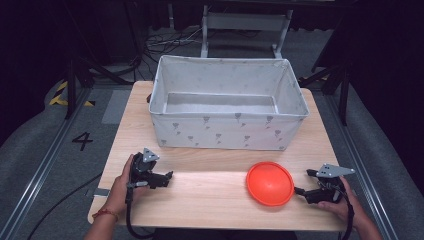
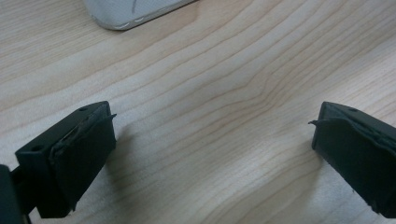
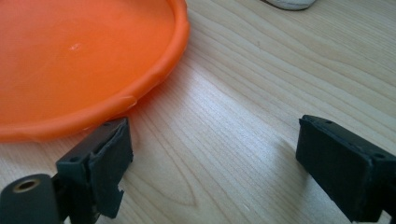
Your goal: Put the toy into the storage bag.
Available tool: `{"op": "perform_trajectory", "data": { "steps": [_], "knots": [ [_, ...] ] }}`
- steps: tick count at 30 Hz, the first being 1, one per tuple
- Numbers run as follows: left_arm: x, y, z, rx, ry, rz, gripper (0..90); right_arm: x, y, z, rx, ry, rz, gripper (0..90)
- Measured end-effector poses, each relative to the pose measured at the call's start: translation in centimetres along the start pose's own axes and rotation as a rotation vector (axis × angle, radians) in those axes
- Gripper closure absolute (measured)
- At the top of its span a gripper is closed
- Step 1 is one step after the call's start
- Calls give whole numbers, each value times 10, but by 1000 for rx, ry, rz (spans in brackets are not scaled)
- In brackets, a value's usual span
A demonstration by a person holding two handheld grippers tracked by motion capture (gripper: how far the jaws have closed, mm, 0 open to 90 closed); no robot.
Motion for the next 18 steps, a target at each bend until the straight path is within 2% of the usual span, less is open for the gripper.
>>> {"op": "perform_trajectory", "data": {
  "steps": [2,4,7,8,9,11,14,16,18],
  "knots": [
    [0,2,0,-4,-4,2,0,0,0,0,3,1,-2,110],
    [1,2,0,-3,5,3,1,2,-1,1,5,25,-7,120],
    [2,3,1,-23,3,18,1,5,-1,0,6,47,-12,182],
    [2,3,1,-23,3,18,2,5,-1,0,6,47,-12,182],
    [3,5,1,-45,5,20,2,8,-1,0,9,57,-15,173],
    [4,4,3,-46,14,43,3,13,-1,-7,7,36,-16,173],
    [5,5,4,-55,16,44,3,18,2,-14,0,14,-23,173],
    [5,5,4,-63,17,57,3,24,8,-30,-14,-31,-47,171],
    [6,6,5,-80,21,64,3,24,9,-34,-20,-36,-46,165]
  ]
}}
Point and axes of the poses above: each handheld gripper's, and its own axes: x roughly backward along the jaws, z roughly out of its underside, y roughly to its left, the point moved 8 cm from there along -x, roughly forward along the jaws, and after that the axes turned 12 degrees about z, right-handed, at the moved point
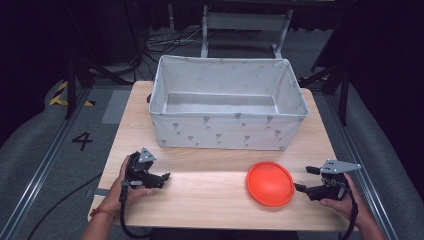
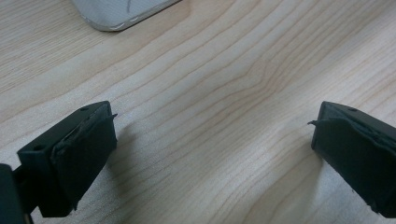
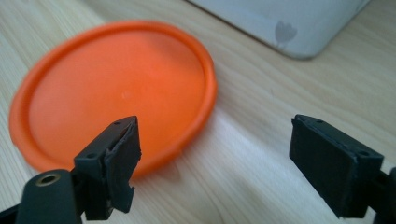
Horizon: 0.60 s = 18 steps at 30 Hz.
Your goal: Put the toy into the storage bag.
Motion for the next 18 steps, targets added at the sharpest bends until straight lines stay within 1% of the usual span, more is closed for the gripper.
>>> {"op": "perform_trajectory", "data": {
  "steps": [1,2,3,4,5,6,7,8,10,11,13,15,17,18],
  "knots": [
    [0,1,0,-11,-1,-2,3,-1,3,-5,6,-5,-10,162],
    [1,0,1,-5,-1,16,4,-3,5,-8,13,-5,-9,162],
    [1,0,1,-13,1,20,3,-8,9,-13,17,2,-6,162],
    [1,0,2,-11,1,21,3,-10,12,-15,19,2,-21,163],
    [1,0,2,-11,1,21,3,-15,16,-18,33,8,-27,168],
    [1,0,2,-11,1,21,3,-19,19,-20,40,19,-23,161],
    [1,0,2,-11,1,21,3,-22,22,-21,45,24,-36,161],
    [1,0,2,-11,1,21,3,-27,26,-22,50,41,-53,169],
    [1,0,2,-11,1,22,3,-36,30,-23,74,59,-52,164],
    [1,0,2,-11,1,22,3,-40,31,-23,77,69,-52,165],
    [1,0,2,-11,1,22,4,-51,29,-22,63,94,-44,160],
    [1,0,2,-11,1,22,4,-58,29,-17,52,126,-68,165],
    [1,0,2,-11,1,22,3,-60,30,-15,51,135,-76,163],
    [1,0,2,-11,1,22,3,-62,31,-13,55,135,-80,144]
  ]
}}
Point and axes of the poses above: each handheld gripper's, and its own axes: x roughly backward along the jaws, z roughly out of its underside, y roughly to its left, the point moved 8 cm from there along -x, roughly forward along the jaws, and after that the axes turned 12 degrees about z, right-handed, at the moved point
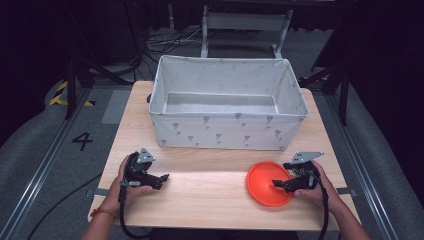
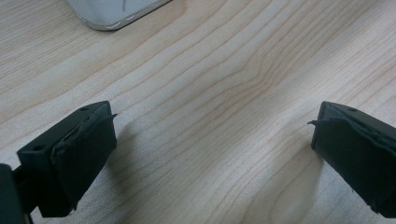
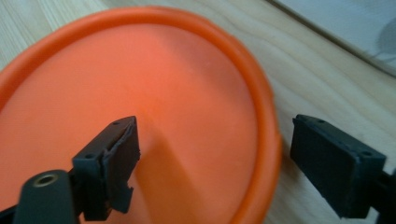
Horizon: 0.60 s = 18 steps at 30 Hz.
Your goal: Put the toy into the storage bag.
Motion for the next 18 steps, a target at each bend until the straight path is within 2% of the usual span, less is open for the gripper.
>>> {"op": "perform_trajectory", "data": {
  "steps": [2,5,9,10,11,12,14,15,17,18],
  "knots": [
    [0,0,0,0,-1,0,4,-2,6,0,26,-5,9,113],
    [0,0,0,0,-1,-1,4,-2,13,0,45,-20,-1,115],
    [0,0,0,-3,1,-2,4,-1,14,-2,24,3,20,193],
    [0,0,0,-4,1,-3,4,0,13,-2,23,4,22,221],
    [0,0,0,-3,1,-4,4,1,12,-2,15,8,24,292],
    [0,0,0,-3,1,-4,5,1,12,-2,15,8,24,292],
    [0,0,0,-1,0,-5,5,4,5,-4,-23,14,22,478],
    [0,0,0,-1,0,-5,5,5,1,-3,-48,26,4,546],
    [0,0,0,-1,0,-6,5,7,-4,-3,-77,40,-32,606],
    [0,0,0,-1,0,-5,5,7,-4,-3,-77,40,-32,606]
  ]
}}
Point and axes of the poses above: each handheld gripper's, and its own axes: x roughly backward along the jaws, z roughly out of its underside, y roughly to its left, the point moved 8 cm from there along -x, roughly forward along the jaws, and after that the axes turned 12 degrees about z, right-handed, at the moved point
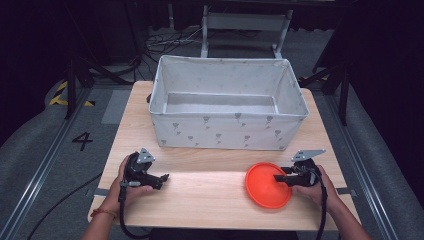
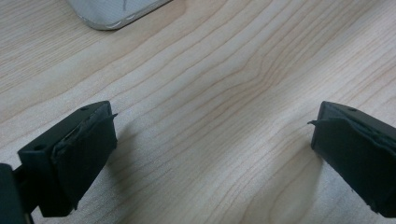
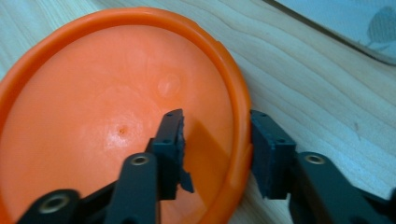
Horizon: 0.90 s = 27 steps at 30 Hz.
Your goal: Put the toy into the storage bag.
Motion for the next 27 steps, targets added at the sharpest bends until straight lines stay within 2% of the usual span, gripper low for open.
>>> {"op": "perform_trajectory", "data": {
  "steps": [3,6,11,13,15,19,20,25,27],
  "knots": [
    [0,0,0,0,0,0,5,8,-4,-5,-12,3,-46,719],
    [0,0,0,0,0,0,5,19,-3,-12,9,-15,-82,773],
    [0,0,0,3,1,0,6,42,10,-28,66,-56,-95,820],
    [0,0,0,1,2,-1,6,54,17,-36,125,-62,-62,822],
    [0,0,0,2,0,-1,6,64,25,-44,172,-59,-61,824],
    [0,0,0,1,0,-1,5,71,30,-51,215,-45,-51,824],
    [0,0,0,1,-1,-1,6,76,31,-56,245,-34,-27,825],
    [0,0,0,1,0,-1,6,86,34,-67,297,-36,5,825],
    [0,0,0,1,-1,-1,5,93,36,-73,335,-33,32,825]
  ]
}}
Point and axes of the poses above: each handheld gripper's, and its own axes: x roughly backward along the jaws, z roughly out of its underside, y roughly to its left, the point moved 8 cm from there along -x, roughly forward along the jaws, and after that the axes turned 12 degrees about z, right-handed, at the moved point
